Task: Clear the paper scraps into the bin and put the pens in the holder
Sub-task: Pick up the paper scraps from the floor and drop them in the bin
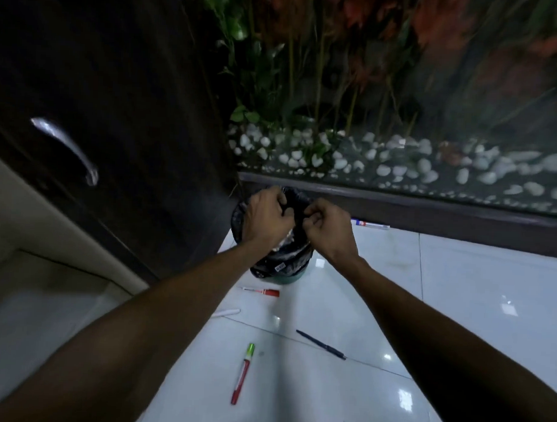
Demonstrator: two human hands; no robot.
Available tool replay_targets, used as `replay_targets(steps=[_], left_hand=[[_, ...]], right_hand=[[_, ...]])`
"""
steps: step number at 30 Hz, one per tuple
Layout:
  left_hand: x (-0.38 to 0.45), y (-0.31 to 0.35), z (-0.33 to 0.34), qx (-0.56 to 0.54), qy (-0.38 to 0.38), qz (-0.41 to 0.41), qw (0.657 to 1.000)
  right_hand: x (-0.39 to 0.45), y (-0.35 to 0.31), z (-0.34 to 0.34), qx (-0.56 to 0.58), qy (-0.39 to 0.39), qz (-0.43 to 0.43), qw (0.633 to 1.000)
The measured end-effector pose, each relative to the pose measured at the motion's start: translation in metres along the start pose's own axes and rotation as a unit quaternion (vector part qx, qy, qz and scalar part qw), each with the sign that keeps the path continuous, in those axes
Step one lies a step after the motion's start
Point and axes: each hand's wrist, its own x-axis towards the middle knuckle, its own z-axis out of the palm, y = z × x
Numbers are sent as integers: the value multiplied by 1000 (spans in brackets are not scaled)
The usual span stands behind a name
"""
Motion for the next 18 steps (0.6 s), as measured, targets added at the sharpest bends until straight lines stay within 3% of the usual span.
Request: replay_targets(steps=[5,9,18], left_hand=[[-14,54,-55,-9,-58,-68,996],[-38,107,-116,-35,-74,-82,993],[-42,262,-376,-59,-70,-111,990]], right_hand=[[-4,-63,-69,25,-19,90,995],[-2,-135,-133,34,-30,112,993],[-7,-380,-291,49,-77,137,986]])
